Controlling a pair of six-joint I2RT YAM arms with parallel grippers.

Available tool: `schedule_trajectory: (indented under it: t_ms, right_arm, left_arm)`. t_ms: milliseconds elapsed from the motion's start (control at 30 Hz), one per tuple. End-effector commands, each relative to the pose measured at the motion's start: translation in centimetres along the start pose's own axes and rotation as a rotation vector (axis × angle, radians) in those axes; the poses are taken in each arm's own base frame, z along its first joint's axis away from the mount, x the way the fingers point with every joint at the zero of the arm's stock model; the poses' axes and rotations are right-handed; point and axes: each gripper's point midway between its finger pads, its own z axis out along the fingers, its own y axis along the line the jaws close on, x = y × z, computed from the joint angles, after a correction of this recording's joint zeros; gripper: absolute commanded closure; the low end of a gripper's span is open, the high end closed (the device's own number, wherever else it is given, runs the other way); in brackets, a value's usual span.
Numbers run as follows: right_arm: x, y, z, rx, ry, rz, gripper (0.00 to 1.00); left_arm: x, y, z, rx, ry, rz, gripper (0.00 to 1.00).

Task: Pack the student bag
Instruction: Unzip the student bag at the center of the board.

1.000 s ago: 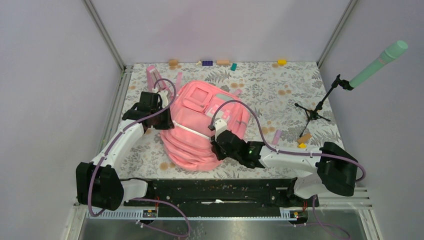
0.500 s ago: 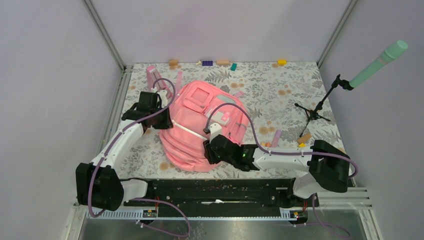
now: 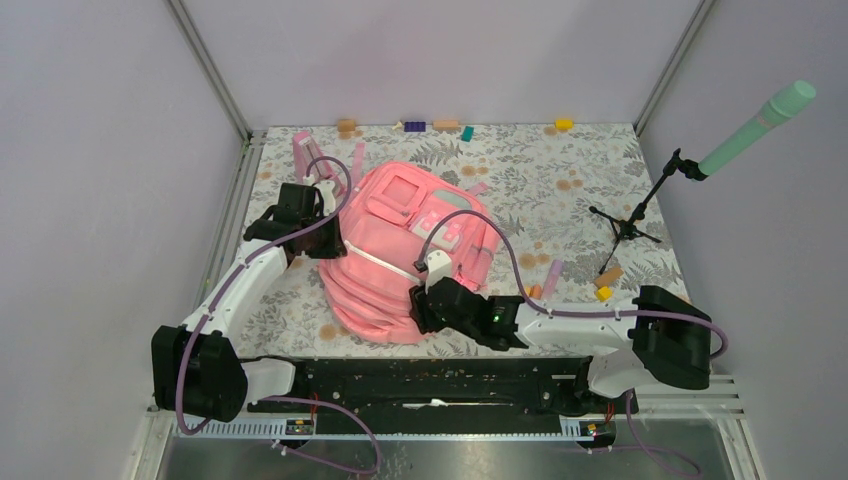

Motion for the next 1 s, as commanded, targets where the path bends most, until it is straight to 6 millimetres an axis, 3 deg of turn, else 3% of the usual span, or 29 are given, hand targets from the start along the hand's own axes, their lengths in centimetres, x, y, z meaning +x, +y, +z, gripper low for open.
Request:
schedule_trajectory:
  t_ms: [0,267,500,700,967]
  right_arm:
    - [1.4,-1.4,-1.2,0.062,0.02,-0.011,0.5]
    - [1.5,-1.3,-1.1,0.051,0.01,-0.027,0.61]
    - [-0.3,-0.9,-1.0,0.056,-0.027,-0.087,0.61]
    - [0.1,-0.5,-0.5,0.044,-0.012,-0.078,0.64]
    - [-0.4,-0.3,-0.4,0.044,-0.021,-0.081,0.98]
  left_arm:
    - [-2.4,0.0,-0.5,-0.011,-0.108,-0.007,1.0]
    - [-2.4,-0.1,-0.5,-0.009,-0.109,-0.007,1.0]
    - [-2.3,-0.1,-0.5,-0.005,-0.107,-0.006,1.0]
    - [-2.3,-0.1,-0.5,-0.003,-0.104,-0.007,1.0]
    - [-2.4,-0.2,-0.6,-0.002,-0.108,-0.008,1.0]
